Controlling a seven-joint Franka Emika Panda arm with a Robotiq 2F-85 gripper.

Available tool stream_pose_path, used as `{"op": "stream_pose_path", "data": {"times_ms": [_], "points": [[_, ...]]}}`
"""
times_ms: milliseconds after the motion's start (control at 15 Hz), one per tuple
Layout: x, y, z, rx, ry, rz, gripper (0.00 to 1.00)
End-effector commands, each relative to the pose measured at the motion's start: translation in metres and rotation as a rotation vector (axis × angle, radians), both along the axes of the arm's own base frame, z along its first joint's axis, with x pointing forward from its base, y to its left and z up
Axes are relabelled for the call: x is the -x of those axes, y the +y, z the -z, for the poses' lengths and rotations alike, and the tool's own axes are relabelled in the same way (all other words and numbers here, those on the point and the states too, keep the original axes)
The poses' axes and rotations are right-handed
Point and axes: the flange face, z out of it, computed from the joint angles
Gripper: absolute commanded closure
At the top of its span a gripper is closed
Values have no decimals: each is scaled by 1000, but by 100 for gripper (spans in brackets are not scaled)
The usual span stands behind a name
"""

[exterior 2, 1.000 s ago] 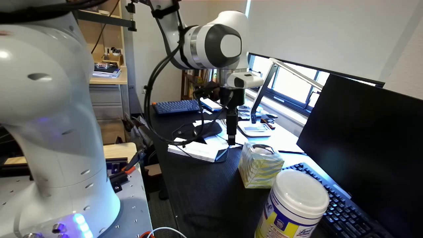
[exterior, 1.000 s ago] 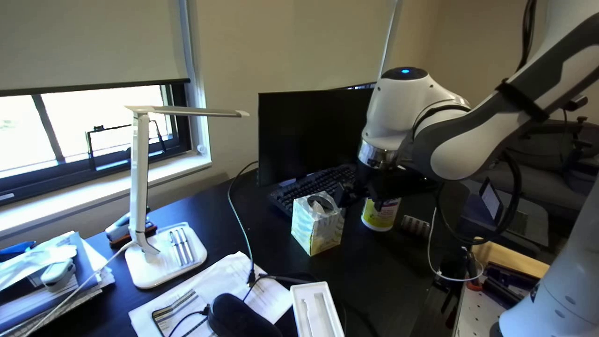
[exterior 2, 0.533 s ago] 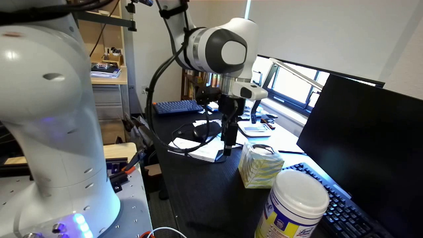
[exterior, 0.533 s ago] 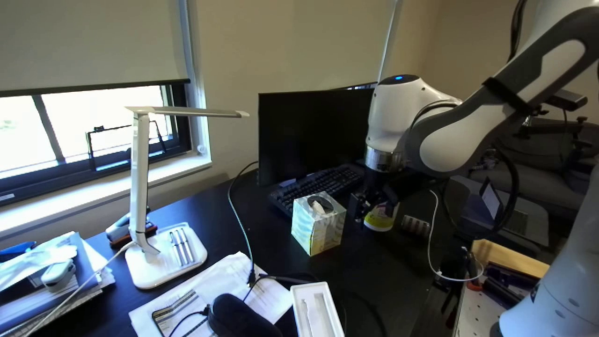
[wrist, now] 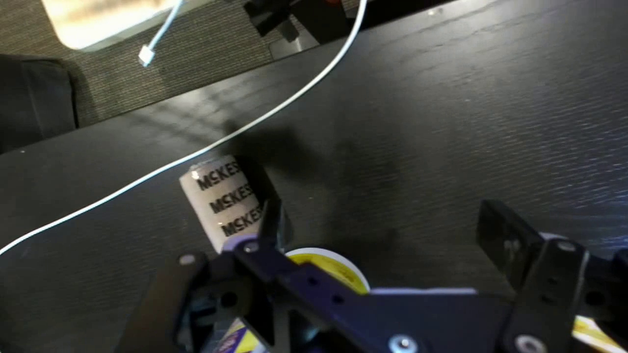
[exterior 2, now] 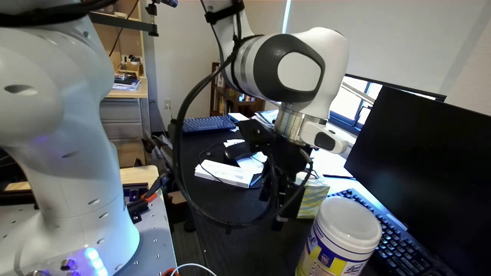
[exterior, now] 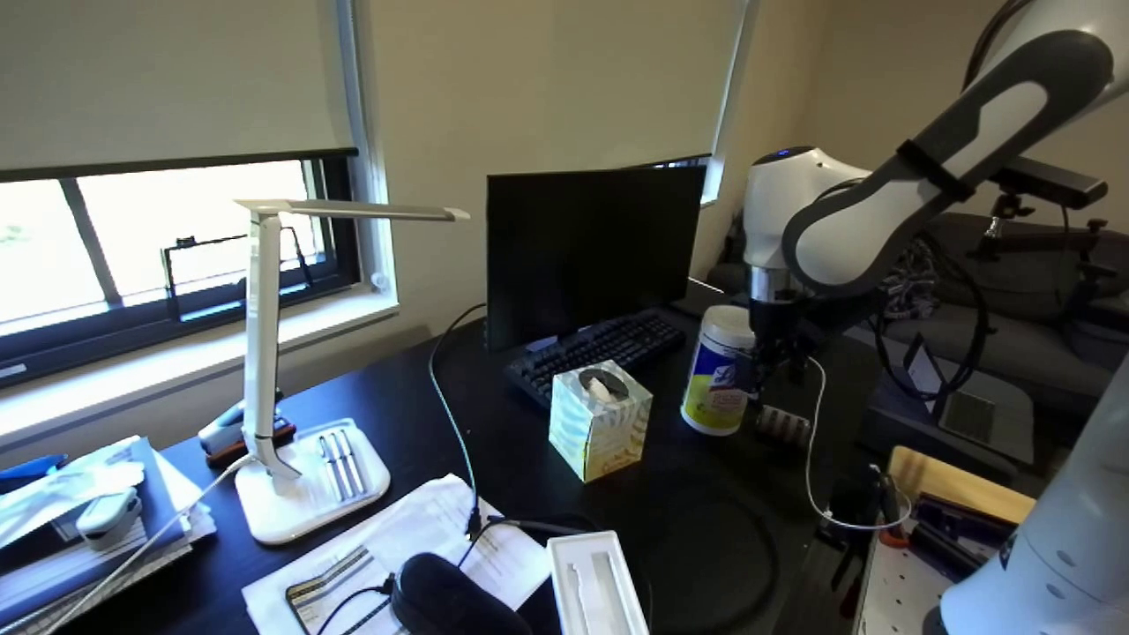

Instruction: Place the eyeglass case and the brown packet on the left side of the desk then place the tissue box on the right side

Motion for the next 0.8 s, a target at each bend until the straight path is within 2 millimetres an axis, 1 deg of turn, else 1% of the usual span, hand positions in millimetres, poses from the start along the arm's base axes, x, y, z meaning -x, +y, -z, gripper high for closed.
{"op": "stream_pose_path", "data": {"times_ms": [0, 200, 267, 400, 600, 733], "points": [[10, -38, 0, 44, -10, -24, 0], [17, -66, 0, 78, -44, -32, 0], [14, -53, -4, 71, -31, -1, 0], [17, -64, -4, 74, -42, 2, 0], [17, -64, -3, 73, -43, 0, 0], [17, -64, 2, 96, -33, -16, 0]]}}
